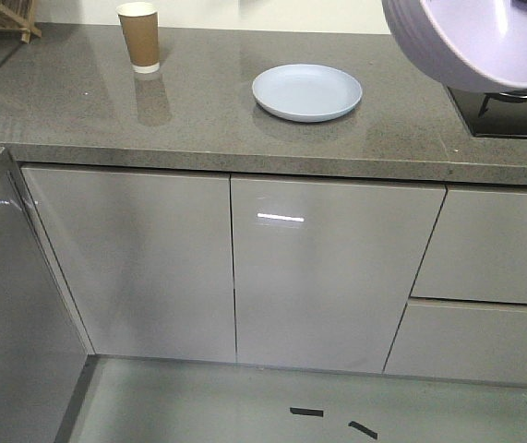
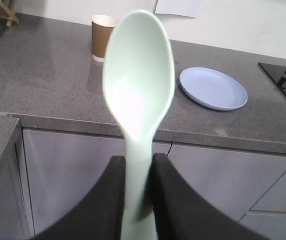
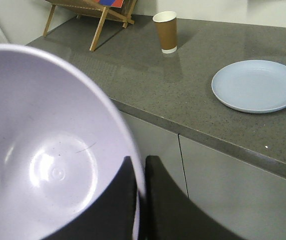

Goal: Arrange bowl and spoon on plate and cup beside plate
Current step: 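Drive the base toward the counter with the pale blue plate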

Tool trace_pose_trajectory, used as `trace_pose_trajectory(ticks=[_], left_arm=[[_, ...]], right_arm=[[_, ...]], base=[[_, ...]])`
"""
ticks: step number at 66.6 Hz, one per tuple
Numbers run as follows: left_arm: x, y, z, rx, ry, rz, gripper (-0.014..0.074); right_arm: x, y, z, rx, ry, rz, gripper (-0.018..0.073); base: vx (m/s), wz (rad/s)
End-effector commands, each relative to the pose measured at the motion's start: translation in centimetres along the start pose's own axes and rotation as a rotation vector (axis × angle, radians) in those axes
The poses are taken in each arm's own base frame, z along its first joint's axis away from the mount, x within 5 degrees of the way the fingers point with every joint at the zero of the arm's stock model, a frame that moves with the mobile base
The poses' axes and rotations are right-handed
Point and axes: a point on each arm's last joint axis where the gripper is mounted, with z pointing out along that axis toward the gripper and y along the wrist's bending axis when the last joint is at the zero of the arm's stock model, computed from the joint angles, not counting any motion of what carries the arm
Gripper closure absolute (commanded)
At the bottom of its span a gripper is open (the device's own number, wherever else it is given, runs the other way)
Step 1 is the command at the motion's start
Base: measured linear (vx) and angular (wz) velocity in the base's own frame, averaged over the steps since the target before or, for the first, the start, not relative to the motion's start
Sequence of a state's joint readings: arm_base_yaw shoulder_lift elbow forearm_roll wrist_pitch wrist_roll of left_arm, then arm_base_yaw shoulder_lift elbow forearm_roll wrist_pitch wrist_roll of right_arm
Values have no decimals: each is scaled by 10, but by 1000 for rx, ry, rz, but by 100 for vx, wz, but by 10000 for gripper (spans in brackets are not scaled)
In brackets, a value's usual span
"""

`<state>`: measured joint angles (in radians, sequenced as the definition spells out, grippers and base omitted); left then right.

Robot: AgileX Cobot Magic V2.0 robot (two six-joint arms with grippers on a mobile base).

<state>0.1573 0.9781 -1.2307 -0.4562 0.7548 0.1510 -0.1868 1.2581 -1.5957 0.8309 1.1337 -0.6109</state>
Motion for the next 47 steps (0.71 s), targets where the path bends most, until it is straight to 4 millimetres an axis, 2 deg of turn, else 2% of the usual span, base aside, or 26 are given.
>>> trace_pose_trajectory(ticks=[1, 47], left_arm=[[-12, -5, -8, 16, -93, -11, 602], [-12, -5, -8, 16, -93, -11, 602]], right_arm=[[-12, 10, -12, -1, -96, -16, 568], [-12, 10, -12, -1, -96, -16, 568]], base=[[1, -1], [2, 0]])
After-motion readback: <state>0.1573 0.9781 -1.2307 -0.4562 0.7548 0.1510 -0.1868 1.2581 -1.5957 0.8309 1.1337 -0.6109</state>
